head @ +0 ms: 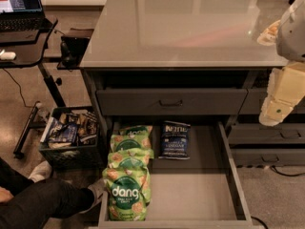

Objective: Pick blue chip bag from middle drawer and place on counter

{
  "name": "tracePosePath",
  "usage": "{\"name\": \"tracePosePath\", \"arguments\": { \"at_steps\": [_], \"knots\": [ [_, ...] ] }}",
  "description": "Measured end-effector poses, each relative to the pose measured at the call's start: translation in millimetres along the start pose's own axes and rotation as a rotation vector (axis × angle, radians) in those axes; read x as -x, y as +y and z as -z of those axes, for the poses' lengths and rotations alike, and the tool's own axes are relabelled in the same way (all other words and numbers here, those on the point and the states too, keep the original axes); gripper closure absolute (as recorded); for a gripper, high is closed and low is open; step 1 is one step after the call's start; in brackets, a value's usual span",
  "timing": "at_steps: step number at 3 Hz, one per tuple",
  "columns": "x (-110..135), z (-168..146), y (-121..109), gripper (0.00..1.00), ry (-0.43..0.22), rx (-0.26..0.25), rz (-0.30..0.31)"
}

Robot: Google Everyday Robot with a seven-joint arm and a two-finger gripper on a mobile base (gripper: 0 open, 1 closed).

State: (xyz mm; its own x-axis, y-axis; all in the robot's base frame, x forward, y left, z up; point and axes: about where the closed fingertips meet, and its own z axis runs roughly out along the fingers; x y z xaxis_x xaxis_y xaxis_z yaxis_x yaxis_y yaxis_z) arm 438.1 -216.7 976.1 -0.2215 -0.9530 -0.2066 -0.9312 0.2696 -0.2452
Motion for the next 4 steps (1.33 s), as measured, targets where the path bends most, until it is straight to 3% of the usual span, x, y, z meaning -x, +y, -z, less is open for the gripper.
{"name": "tracePosePath", "arguments": {
  "at_steps": [1, 2, 4],
  "knots": [
    [0, 0, 0, 0.0, 0.0, 0.0, 0.0],
    [-2, -18, -6, 0.0, -0.043, -0.026, -0.01],
    [-29, -130, -44, 0.0, -0.193, -0.059, -0.048]
  ]
}}
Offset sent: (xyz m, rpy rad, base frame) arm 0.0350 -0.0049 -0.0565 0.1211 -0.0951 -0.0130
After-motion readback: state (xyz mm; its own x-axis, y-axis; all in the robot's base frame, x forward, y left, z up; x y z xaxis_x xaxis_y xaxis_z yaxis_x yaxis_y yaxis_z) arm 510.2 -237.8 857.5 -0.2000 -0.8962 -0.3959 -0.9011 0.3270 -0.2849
